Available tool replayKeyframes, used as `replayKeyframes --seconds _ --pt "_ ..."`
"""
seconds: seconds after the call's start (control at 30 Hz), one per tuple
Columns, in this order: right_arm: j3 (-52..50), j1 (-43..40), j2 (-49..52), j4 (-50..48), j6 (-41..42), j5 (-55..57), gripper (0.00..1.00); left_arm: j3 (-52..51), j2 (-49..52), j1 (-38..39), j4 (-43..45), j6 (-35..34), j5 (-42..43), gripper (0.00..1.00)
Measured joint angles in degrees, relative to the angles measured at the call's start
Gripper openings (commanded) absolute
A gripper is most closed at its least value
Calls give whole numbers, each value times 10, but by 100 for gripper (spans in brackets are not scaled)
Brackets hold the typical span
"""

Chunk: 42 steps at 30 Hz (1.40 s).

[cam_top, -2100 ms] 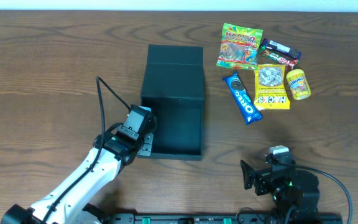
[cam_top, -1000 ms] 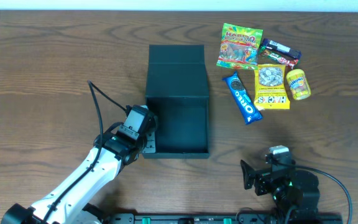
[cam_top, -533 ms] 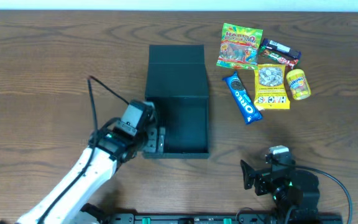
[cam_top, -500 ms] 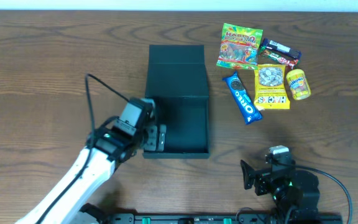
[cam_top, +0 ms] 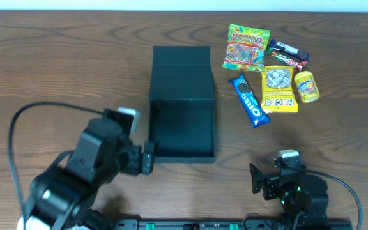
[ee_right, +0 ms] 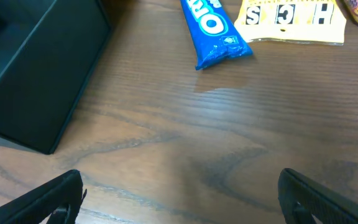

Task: Pack container
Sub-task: 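Nudge the black box into position and pull the left gripper back, then reach the right gripper to the blue Oreo pack and grasp it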

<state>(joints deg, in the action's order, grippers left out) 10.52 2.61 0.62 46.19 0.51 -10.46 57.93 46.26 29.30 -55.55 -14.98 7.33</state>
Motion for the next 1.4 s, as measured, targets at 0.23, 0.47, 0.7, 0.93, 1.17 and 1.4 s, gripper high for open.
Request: replayKeyframes --seconds 0.23,0.47,0.7,0.93,1.17,1.4 --pt "-2 0 0 -108 122 -97 99 0 -52 0 -59 0 0 97" --pt "-2 0 0 -111 394 -290 99 0 -52 0 -66 0 7 96" --pt "-2 1 2 -251 474 -333 99 0 -52 0 -69 0 13 95" --pt "-2 2 119 -390 459 -295 99 0 -51 0 -64 0 8 95" --pt "66 3 457 -511 400 -216 99 -2 -38 0 -59 4 -22 95" --pt "388 3 735 -304 344 -229 99 -2 -14 0 -59 -18 -8 95"
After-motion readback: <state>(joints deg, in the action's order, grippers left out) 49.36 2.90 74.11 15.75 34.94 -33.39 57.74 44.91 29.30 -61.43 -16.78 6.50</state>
